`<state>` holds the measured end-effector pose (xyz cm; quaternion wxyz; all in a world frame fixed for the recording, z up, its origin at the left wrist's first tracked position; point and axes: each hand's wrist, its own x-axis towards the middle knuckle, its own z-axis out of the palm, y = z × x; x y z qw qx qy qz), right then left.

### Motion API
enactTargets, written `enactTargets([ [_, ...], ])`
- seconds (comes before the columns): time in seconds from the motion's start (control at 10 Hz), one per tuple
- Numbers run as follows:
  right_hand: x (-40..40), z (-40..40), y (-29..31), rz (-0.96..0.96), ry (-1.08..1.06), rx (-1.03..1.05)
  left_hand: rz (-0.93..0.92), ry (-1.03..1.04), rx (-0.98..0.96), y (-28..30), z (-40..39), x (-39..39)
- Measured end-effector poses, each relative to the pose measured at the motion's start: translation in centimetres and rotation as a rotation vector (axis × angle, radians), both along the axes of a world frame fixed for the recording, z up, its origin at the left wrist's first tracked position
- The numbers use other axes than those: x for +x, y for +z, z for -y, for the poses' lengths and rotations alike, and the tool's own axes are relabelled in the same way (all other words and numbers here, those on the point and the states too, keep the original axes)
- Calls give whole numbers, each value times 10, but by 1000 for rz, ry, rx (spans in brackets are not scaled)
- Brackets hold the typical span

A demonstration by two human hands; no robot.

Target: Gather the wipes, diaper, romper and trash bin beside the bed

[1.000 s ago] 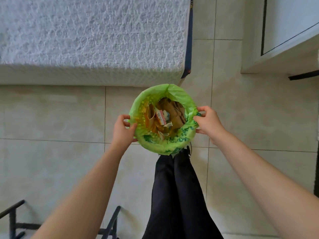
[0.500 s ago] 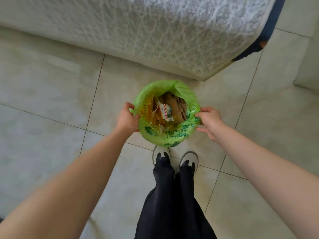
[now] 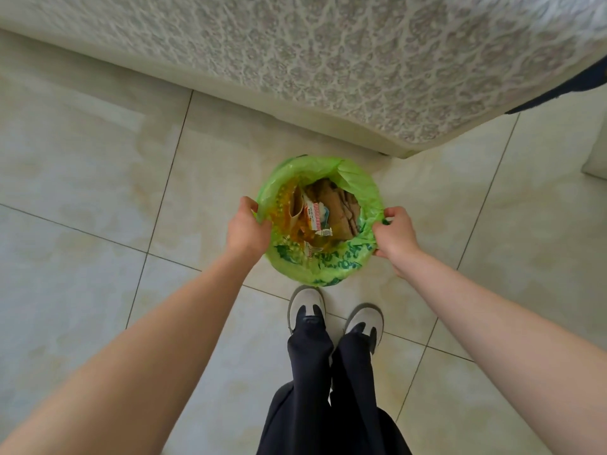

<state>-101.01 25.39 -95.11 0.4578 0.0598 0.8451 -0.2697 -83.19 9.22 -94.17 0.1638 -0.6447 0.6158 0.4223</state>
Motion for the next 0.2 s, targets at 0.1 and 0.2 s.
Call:
enactTargets([
  [0.1, -6, -2, 7, 15, 43, 34, 6, 48, 53, 6, 2, 1],
  [0.2, -14, -4, 24, 4, 228, 84, 35, 87, 96, 20, 3, 2],
])
